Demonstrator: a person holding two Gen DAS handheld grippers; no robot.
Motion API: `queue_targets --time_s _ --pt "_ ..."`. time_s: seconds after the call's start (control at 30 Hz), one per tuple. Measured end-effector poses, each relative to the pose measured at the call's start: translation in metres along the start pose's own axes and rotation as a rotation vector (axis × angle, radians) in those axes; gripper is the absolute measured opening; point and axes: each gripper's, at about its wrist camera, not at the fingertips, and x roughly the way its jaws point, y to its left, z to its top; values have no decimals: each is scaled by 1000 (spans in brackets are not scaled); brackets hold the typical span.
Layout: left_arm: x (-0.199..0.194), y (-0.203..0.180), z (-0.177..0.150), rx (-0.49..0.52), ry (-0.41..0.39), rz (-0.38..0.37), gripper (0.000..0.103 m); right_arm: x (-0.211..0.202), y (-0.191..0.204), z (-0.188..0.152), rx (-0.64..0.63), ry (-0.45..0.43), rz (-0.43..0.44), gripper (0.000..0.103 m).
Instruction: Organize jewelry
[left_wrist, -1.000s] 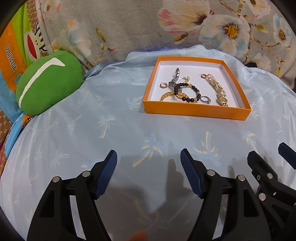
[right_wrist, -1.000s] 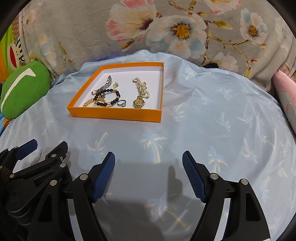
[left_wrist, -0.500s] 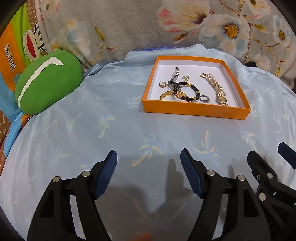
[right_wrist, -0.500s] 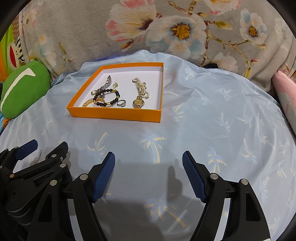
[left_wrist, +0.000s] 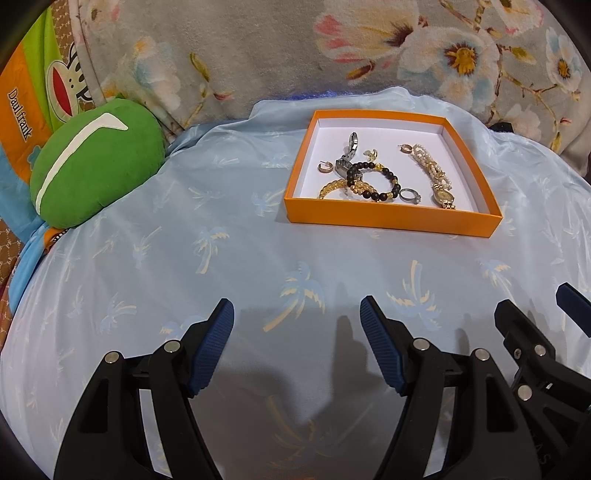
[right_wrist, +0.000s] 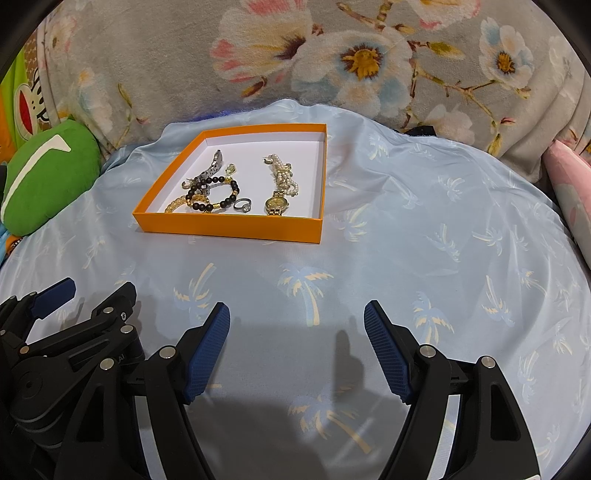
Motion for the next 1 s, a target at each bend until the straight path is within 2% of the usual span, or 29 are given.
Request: queue_targets --time_s 1.0 --pt "0 1 0 4 0 10 68 1 0 -1 -1 3 -2 74"
